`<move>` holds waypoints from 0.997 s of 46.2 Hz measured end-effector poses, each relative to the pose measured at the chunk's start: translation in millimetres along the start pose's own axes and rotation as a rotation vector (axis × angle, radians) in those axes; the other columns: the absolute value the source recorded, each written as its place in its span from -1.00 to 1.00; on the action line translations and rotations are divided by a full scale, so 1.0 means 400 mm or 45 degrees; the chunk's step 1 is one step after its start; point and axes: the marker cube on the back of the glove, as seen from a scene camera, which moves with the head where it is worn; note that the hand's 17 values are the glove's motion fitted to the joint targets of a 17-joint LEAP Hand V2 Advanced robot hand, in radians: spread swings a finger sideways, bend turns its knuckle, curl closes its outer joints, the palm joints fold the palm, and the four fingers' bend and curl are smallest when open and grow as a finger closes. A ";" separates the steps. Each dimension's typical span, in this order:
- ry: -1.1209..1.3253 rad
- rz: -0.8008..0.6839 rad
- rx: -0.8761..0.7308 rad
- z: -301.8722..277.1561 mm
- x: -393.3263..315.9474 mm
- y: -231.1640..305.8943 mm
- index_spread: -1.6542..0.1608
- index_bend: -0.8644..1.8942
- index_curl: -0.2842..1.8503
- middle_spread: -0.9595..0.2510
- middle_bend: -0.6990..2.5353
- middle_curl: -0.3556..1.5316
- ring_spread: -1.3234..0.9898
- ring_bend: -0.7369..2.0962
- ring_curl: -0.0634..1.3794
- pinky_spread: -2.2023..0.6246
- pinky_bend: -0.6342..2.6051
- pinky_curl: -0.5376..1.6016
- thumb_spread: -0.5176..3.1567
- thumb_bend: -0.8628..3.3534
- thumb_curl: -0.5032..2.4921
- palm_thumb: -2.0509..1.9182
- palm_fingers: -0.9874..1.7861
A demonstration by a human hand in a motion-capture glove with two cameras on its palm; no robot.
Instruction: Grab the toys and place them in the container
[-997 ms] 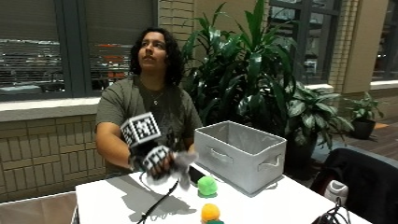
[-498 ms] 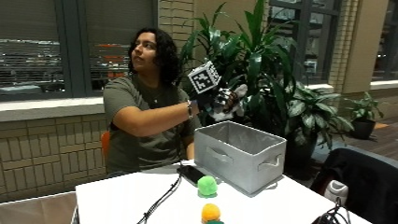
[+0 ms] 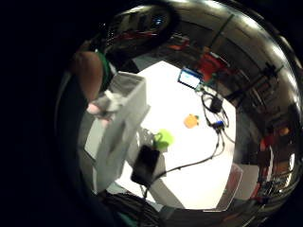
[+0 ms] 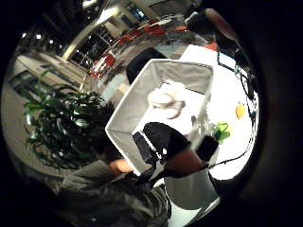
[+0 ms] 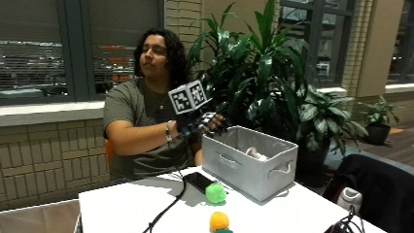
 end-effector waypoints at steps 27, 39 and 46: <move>0.032 0.478 -0.402 0.347 0.285 0.072 0.42 -0.28 -0.52 -0.25 0.11 0.37 -0.31 0.60 0.09 0.24 0.17 0.03 -0.08 -0.60 -0.41 0.12 0.23; 0.013 0.319 -0.378 0.488 0.250 0.033 0.39 0.05 -0.37 -0.08 -0.20 0.21 -0.24 0.29 -0.08 0.30 0.06 -0.05 -0.10 -0.58 -0.43 0.10 -0.08; -0.026 0.320 -0.223 0.486 0.270 0.030 0.40 0.05 -0.36 -0.10 -0.21 0.20 -0.25 0.28 -0.17 0.27 0.07 -0.11 -0.01 -0.51 -0.39 0.24 0.19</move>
